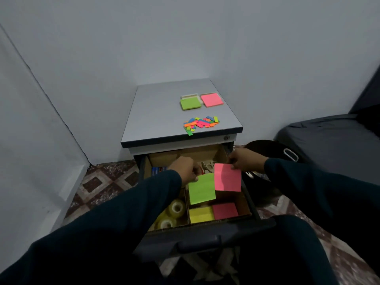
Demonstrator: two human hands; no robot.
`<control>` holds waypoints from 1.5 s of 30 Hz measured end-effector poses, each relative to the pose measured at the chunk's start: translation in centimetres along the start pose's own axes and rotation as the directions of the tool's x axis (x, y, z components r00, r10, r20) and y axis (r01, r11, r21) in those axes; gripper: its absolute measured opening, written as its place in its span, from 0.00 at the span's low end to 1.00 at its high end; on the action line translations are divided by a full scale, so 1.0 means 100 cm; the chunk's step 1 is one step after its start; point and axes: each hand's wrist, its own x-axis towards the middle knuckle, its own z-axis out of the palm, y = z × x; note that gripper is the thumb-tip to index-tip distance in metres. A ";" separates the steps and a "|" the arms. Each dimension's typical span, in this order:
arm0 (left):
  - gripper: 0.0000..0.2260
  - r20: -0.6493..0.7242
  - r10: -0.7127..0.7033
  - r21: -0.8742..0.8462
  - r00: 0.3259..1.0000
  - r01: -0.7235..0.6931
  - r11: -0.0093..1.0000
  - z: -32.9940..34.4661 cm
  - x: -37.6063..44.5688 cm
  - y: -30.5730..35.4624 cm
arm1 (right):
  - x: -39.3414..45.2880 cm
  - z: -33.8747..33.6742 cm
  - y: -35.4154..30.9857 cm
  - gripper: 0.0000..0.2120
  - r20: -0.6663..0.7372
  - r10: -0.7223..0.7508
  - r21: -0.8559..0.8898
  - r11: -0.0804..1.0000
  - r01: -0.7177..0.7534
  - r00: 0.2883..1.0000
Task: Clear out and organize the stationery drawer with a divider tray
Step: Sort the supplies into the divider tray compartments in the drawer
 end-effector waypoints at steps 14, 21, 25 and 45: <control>0.12 0.135 -0.019 0.203 0.991 -0.009 0.979 0.061 -0.005 0.000 | -0.016 0.056 0.010 0.13 0.129 -0.134 -0.239 0.958 0.162 0.983; 0.12 0.107 -0.008 0.395 0.994 -0.035 0.918 0.077 -0.013 0.005 | -0.013 0.075 0.017 0.13 0.111 -0.216 -0.348 0.906 0.241 0.970; 0.12 0.119 -0.001 0.477 0.993 -0.056 0.877 0.083 -0.015 0.009 | -0.011 0.087 0.019 0.15 0.126 -0.260 -0.409 0.866 0.288 0.957; 0.10 0.149 -0.076 0.649 0.986 -0.039 0.760 0.102 -0.002 0.004 | -0.005 0.098 0.028 0.14 0.295 -0.282 -0.609 0.681 0.408 0.913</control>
